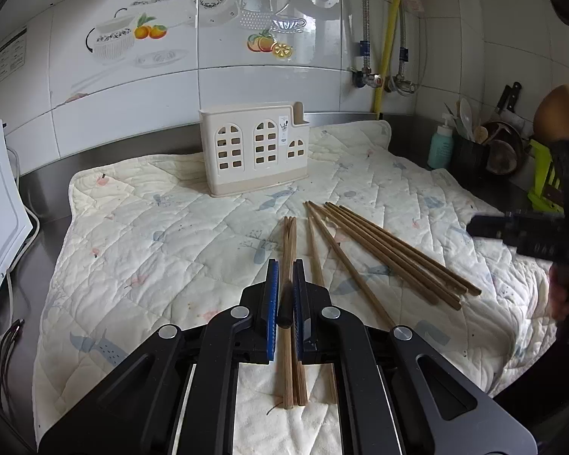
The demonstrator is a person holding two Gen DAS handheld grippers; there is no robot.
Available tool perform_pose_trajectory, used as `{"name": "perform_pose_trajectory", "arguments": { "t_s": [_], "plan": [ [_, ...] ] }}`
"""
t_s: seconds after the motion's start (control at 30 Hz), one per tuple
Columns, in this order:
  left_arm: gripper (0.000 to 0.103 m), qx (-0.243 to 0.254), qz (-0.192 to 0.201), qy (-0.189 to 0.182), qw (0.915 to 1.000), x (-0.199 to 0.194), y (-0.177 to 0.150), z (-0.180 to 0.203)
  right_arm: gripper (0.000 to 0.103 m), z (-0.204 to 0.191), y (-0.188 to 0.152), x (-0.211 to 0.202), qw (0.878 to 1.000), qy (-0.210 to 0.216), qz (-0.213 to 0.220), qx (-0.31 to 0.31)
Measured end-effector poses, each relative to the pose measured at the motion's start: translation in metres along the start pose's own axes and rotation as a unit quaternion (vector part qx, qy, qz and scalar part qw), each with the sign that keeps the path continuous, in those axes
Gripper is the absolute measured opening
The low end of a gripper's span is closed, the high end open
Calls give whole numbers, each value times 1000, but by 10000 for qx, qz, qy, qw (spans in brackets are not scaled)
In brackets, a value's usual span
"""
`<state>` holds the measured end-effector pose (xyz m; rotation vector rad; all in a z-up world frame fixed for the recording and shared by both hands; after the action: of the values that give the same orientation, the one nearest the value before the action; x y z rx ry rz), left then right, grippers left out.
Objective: Organize utensils
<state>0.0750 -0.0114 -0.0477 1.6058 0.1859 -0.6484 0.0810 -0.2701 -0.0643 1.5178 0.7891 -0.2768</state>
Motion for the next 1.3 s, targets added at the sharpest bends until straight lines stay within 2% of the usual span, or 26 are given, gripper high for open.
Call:
{"name": "perform_pose_trajectory", "arguments": {
  "t_s": [0.07, 0.17, 0.43, 0.53, 0.57, 0.7, 1.03, 1.1, 1.23, 1.3],
  "plan": [
    [5, -3, 9, -3, 10000, 1, 0, 0, 25, 2, -9, 9, 9999, -6, -154, 14],
    [5, -1, 7, 1, 10000, 2, 2, 0, 15, 4, -21, 22, 9994, 6, -345, 23],
    [5, -10, 50, 4, 10000, 3, 6, 1, 15, -2, -32, 39, 9983, -110, -545, -181],
    [5, -10, 108, 20, 9999, 3, 9, 1, 13, -4, -33, 41, 9982, -202, -495, -273],
    [5, -7, 123, 41, 9999, 3, 9, 1, 7, -5, -34, 41, 9981, -241, -468, -320],
    [5, -55, 185, 56, 9998, 1, 13, 0, 6, -6, -29, 33, 9984, -294, -342, -340],
    [5, -115, 711, 1, 9974, -9, 35, -2, 6, -17, 33, -19, 9986, 21, 463, -262],
    [4, -141, 628, -184, 9978, -7, 36, -3, 6, -20, 38, -23, 9982, 21, 533, -280],
    [5, -187, 310, -248, 9990, -6, 25, -8, 6, -23, 36, -25, 9980, 15, 526, -343],
    [11, -228, 79, -392, 9989, -3, 12, -13, 6, -22, 35, -25, 9982, 20, 522, -307]
  ]
}}
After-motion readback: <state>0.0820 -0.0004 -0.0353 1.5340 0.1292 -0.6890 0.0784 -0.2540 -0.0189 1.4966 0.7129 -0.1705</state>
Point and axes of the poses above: each gripper's, at about its wrist camera, not at the fingertips, and x roughly the way its jaws point, z to its right, y to its top, the point moved 2 cm from there along x, roughly the way its jaws point, and after that the axes turned 1 degree about x, right-handed, at the moved point
